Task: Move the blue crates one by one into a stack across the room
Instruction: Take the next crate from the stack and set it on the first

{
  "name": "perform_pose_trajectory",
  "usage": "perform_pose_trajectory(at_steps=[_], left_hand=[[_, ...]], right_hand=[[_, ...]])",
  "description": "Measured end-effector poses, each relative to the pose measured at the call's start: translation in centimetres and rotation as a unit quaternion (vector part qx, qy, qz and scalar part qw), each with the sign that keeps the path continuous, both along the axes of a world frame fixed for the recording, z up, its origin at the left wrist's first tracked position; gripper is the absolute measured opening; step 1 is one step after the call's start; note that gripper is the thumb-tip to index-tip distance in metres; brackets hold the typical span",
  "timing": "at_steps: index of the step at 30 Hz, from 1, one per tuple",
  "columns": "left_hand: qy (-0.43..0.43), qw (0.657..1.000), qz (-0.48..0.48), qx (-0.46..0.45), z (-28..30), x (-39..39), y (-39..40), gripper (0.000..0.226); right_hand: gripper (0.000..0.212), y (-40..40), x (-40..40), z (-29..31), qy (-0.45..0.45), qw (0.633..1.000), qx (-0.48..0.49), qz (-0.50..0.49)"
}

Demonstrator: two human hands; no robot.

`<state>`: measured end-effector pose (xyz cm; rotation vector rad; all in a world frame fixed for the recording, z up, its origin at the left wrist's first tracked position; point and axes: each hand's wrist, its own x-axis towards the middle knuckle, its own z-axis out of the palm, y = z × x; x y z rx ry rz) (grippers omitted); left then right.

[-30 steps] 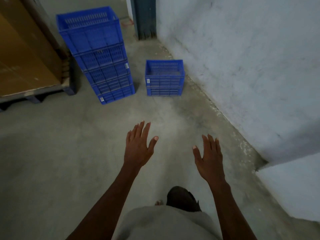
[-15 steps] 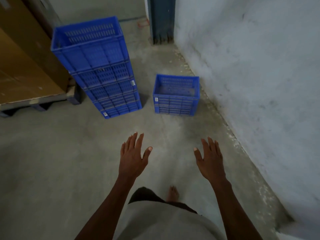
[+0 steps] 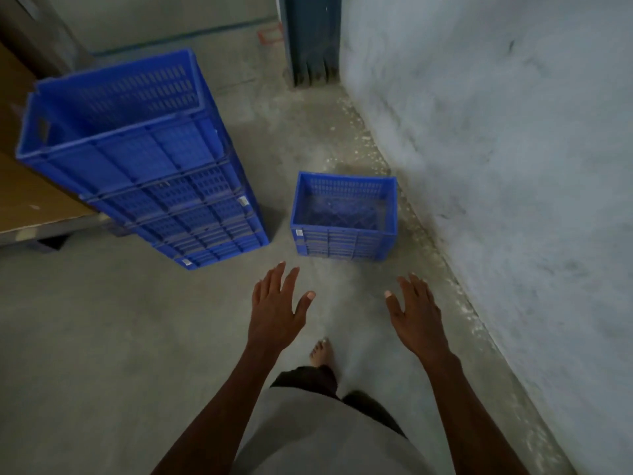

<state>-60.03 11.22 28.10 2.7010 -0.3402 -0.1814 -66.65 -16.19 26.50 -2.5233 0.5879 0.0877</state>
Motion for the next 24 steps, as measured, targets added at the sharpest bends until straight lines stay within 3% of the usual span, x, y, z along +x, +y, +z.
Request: perform_pose_trajectory(at_steps=[6, 10, 17, 21, 24], left_hand=[[0.044, 0.994, -0.081, 0.054, -2.2, 13.2, -4.3, 0.071], [0.099, 0.988, -0.098, 0.069, -5.4, 21.6, -6.5, 0.075], [0.177, 0.972, -0.035, 0.151, -13.8, 32.9, -7.6, 0.091], [0.203, 0.963, -0.036, 0.175, -17.9, 39.2, -9.2, 0.061], [0.216, 0.960, -0.043, 0.175, -23.0, 44.4, -10.2, 0.062]], right_hand=[[0.056, -4.4, 10.4, -2.8, 0.041, 0.999, -0.013, 0.007], [0.056, -8.0, 18.1, -6.2, 0.121, 0.992, 0.003, 0.022], [0.054, -15.2, 31.3, -14.0, 0.277, 0.959, 0.030, 0.058], [0.056, -18.8, 38.2, -18.8, 0.322, 0.944, 0.038, 0.053], [0.060, -20.8, 43.1, -23.3, 0.327, 0.942, 0.078, 0.022]])
